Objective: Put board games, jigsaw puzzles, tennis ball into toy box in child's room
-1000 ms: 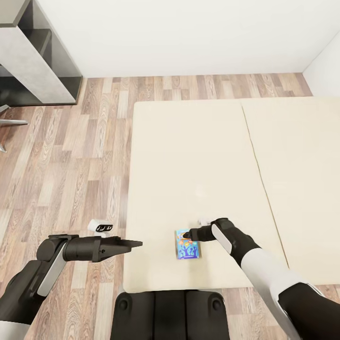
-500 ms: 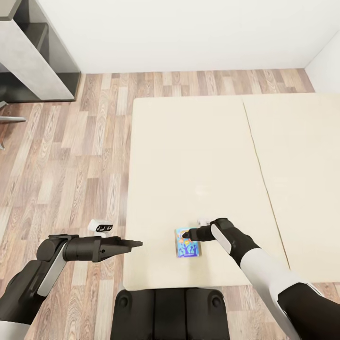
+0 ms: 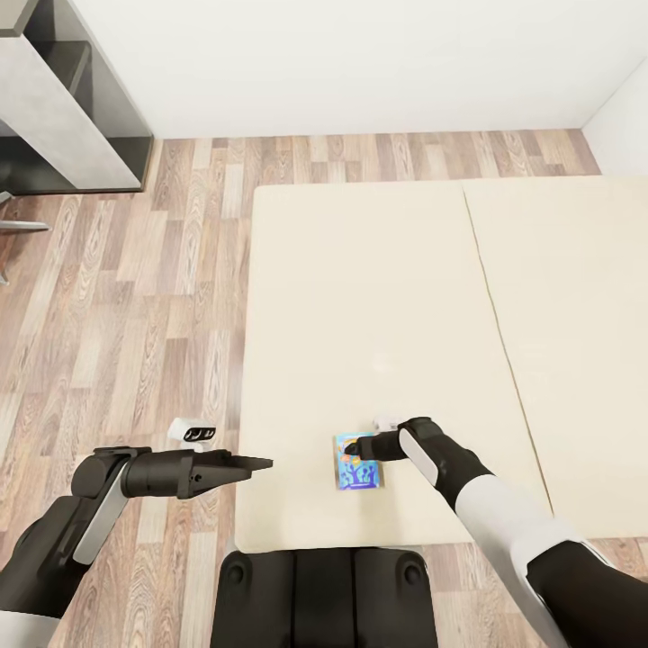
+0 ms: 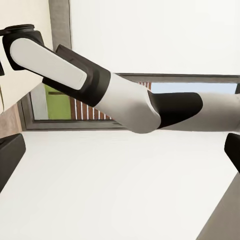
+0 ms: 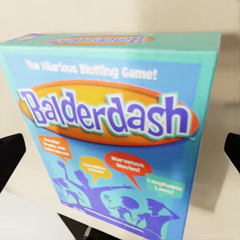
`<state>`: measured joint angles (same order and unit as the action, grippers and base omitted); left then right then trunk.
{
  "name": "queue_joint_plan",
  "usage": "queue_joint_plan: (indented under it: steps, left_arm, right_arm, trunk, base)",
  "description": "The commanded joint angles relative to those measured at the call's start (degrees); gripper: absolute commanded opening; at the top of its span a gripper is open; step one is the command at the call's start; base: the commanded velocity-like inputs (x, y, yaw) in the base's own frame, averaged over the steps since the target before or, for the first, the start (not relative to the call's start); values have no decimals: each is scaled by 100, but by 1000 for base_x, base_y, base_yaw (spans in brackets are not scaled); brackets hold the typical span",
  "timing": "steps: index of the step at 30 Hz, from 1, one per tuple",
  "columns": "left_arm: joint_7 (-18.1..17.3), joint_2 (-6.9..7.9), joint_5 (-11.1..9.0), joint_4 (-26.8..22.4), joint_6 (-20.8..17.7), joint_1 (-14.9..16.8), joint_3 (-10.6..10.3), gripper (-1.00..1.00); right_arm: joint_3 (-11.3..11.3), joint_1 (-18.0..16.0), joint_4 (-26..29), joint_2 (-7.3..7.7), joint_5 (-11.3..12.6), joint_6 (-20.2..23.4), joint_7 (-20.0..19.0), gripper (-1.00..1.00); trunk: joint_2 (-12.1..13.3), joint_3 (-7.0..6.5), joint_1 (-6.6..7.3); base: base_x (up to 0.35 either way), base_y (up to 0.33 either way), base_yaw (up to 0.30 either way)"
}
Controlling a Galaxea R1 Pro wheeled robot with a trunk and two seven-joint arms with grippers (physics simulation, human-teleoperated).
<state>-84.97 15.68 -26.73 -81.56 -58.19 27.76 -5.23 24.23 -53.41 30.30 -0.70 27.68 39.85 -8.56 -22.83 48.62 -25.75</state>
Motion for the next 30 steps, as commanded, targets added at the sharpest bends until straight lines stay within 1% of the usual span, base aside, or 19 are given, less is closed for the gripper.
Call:
queue_joint_plan:
  steps: [1, 4, 7, 12, 30]
  left_arm:
    - [-10, 5, -16, 0, -60, 3, -10, 100]
    - [-10, 4, -16, 0, -61, 2, -8, 100]
    - [-10, 19, -16, 1, -57, 2, -10, 100]
    - [-8, 28, -16, 4, -56, 1, -11, 100]
    - [-2, 31, -16, 4, -56, 1, -13, 100]
  right_arm:
    - [10, -3, 3, 2, -26, 18, -23, 100]
    - [6, 0, 3, 4, -26, 30, -23, 100]
    - [9, 9, 3, 55, -26, 36, -23, 100]
    - [11, 13, 6, 98, -26, 39, -26, 100]
    - [11, 15, 11, 114, -26, 40, -31, 100]
  trunk:
    - [-9, 6, -3]
    - [-9, 6, -3]
    - [-9, 6, -3]
    - [-9, 6, -3]
    - [-9, 6, -3]
  base:
    - [0, 0, 0]
    - [0, 0, 0]
    - [0, 0, 0]
    - [0, 0, 0]
    - [0, 2, 0]
